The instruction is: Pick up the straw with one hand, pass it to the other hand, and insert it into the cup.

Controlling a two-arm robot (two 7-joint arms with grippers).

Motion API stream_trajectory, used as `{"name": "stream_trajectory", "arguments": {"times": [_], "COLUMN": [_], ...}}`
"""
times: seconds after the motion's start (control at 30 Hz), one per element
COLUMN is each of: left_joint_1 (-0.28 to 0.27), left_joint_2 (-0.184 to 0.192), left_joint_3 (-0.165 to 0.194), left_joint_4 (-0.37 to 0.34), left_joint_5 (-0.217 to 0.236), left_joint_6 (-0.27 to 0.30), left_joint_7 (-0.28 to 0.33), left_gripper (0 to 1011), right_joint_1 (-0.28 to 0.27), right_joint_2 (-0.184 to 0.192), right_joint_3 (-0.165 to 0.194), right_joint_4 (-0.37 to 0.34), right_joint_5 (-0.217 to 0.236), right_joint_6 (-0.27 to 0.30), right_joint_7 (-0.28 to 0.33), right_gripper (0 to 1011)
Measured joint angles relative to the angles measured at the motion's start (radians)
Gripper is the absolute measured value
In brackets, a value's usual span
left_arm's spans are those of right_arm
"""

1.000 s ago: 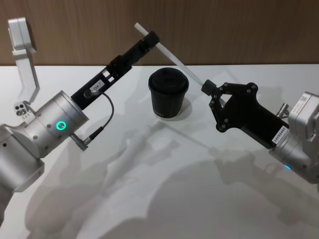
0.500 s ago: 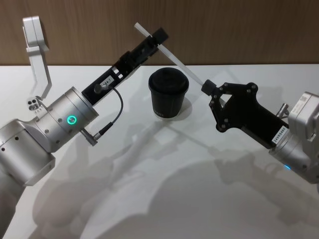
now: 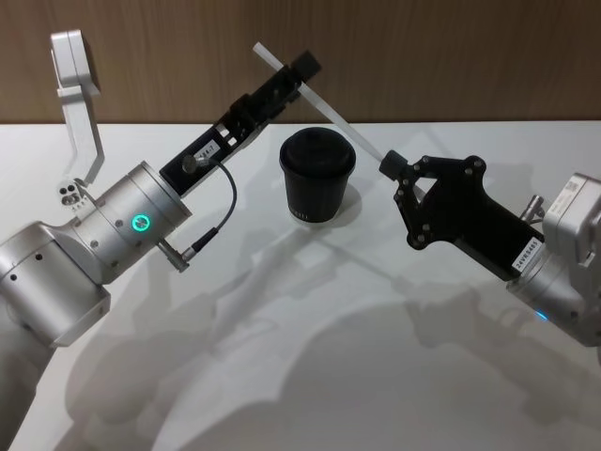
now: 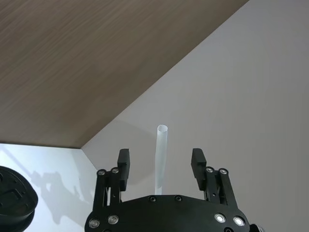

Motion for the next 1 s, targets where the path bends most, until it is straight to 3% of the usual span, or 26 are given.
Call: {"name": "stream_trajectory", "arguments": {"times": [0.3,0.77,1.0], "left_joint_1": [-0.004,-0.006,-0.006], "left_joint_2": [-0.001,-0.002,-0.003], "left_joint_3": [0.002,0.004,0.004], "left_joint_4": [0.005,0.008,0.009], "left_joint_5": [-0.004,-0.006,-0.007], "left_joint_6": [0.0,0.0,0.001], "left_joint_7": [-0.002,-0.003,-0.004], "left_gripper": [585,100,34], "right_joint_1": [0.0,0.0,0.0], "right_joint_2": [0.0,0.0,0.0], "right_joint_3": [0.0,0.0,0.0], "right_joint_4": [0.0,0.0,0.0], "right_joint_5": [0.0,0.0,0.0], "right_joint_6": [0.0,0.0,0.0], "right_joint_7": [0.0,0.0,0.0], "right_gripper": [5,5,5]}}
